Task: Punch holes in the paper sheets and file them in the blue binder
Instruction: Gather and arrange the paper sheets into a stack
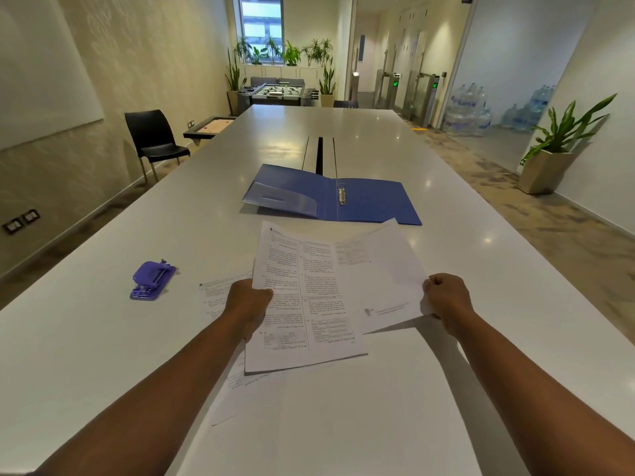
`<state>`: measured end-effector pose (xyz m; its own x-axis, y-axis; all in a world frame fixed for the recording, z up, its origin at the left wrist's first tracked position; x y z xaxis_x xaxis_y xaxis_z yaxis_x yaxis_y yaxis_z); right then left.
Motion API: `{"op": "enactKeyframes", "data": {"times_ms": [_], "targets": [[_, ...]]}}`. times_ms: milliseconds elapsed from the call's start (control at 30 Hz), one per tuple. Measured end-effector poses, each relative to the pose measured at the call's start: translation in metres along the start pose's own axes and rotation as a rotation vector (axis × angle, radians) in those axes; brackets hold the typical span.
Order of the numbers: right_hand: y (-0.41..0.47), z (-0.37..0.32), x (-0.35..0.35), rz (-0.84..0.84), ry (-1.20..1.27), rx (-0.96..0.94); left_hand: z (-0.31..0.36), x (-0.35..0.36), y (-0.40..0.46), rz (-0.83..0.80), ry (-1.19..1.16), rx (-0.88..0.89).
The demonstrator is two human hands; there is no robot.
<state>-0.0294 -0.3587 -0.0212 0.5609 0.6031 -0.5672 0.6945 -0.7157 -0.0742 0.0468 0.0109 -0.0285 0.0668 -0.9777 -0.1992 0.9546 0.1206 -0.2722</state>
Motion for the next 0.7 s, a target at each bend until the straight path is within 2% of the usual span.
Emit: {"op": "enactKeyframes", "data": {"times_ms": [267,433,700], "targets": [[0.002,-0.015,-0.036,0.038,0.276,0.049,0.029,-0.022,0.000,0.057,-0.052,0.036],[-0.007,-0.026,-0.037,-0.086,0.385,0.074,0.045,-0.019,-0.004,-0.019,-0.127,0.019],[-0.029,-0.035,-0.007,-0.319,0.462,-0.005,0.066,0.006,-0.015,-0.163,-0.229,-0.038]]}}
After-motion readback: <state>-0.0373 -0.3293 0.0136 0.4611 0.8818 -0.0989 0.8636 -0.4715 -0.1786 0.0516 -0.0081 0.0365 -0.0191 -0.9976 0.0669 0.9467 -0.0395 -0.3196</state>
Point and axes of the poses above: each hand's wrist, its own y-axis towards the middle knuckle, its own x-axis out of the palm, z = x × y, the point moved 2 cm from there along y, towards the middle knuckle, and after that the axes turned 4 degrees about z, right-handed, at the moved point
